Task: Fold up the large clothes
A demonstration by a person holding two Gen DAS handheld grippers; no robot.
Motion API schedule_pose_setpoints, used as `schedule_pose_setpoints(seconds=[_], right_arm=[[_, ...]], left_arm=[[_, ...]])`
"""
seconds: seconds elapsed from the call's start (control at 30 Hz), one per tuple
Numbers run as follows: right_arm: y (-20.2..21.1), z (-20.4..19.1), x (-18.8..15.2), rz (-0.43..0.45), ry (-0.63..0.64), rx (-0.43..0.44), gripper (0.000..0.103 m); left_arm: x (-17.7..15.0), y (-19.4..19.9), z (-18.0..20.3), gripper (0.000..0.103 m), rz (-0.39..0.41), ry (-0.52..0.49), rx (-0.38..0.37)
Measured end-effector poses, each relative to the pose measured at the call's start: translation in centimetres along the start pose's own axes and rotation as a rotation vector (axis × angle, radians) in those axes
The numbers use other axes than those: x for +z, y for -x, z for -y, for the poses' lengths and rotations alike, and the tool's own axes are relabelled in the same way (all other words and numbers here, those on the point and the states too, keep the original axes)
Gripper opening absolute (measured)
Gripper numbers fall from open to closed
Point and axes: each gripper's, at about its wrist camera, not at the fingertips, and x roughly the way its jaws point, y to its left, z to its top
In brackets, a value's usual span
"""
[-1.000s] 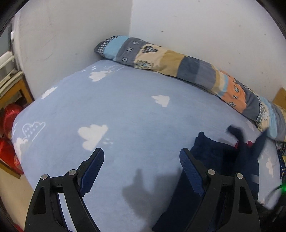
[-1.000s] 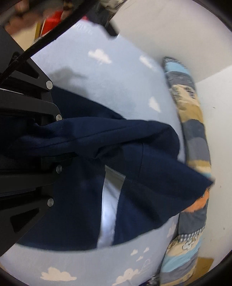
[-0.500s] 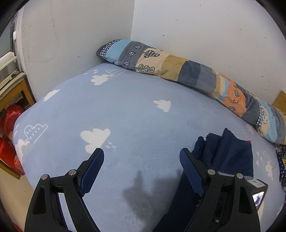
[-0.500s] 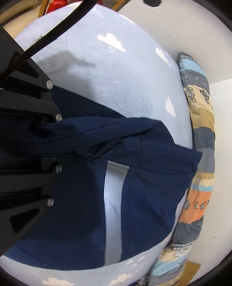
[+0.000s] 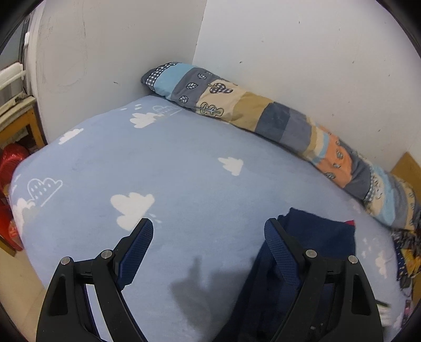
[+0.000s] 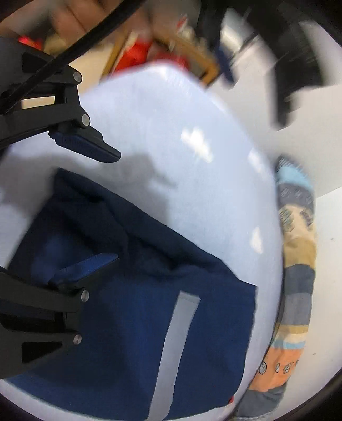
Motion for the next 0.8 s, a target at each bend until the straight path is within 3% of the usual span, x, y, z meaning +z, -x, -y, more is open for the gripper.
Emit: schedule_pose_setpoints(seconds=[0.1,0.17,0.3,0.4,0.6,0.7,0.8], right_arm=[[5.8,3.0,-0.3,0.087,-0.023,0.054,0.075],[9.0,5.3,-1.0,0.112,-0.008,-0.056,0.073],[12.2,8.3,-3.5,0.105,0.051,-0.213,0.028],[12.3,10.5,-6.1,0.115,0.012,-0.209,0.021],[10.1,11.4,-7.2,0.118,-0.013,-0.201,0.019],[9.4,10.5,-7.2,0.125,0.022,-0.195,0.02],[7.8,9.5,-7.8,0.101,0.087,-0.247,0.021]], left_arm=[[-0.3,-0.1,0.8,0.086,-0.015,-0.019,-0.039],[-0.8,-0.4,2.0,0.086,-0.036,-0.052,-0.071],[-2.5,-1.4,4.8,0.086,-0.113,-0.125,-0.169],[-4.8,-2.4,7.2,0.086,-0.198,-0.185,-0.252],[-10.0,-4.4,10.7,0.086,-0.361,-0.28,-0.373],[-11.7,-3.9,12.0,0.086,-0.338,-0.379,-0.369],[-13.2,-4.0,12.7,0.086,-0.34,-0.454,-0.357]])
